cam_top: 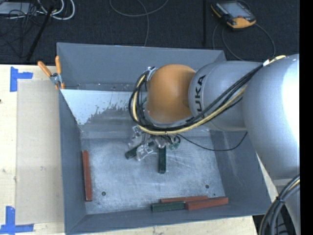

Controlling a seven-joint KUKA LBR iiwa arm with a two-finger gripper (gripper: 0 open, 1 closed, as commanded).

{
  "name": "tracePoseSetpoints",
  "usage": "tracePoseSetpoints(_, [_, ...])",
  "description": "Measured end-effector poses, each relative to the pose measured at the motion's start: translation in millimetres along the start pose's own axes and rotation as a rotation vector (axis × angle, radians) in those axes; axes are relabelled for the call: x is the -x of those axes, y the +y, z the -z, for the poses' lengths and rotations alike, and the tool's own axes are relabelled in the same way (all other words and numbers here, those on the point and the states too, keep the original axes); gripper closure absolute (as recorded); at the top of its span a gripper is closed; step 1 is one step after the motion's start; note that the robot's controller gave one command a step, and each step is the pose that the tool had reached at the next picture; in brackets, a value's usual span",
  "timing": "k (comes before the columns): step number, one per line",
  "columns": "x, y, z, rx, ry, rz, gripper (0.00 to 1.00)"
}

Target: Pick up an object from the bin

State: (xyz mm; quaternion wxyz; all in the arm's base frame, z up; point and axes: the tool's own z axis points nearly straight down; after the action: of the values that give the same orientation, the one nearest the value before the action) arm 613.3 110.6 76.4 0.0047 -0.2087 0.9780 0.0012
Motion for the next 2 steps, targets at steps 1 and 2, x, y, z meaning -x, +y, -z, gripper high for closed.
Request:
tracePoseSetpoints(1, [0.0,-0.1,0.0,0.0,0.0,-0.001,1.0])
tracePoseSetpoints(2, [-1.6,2.9,28.2,0.001,0.011,-0.006,1.0])
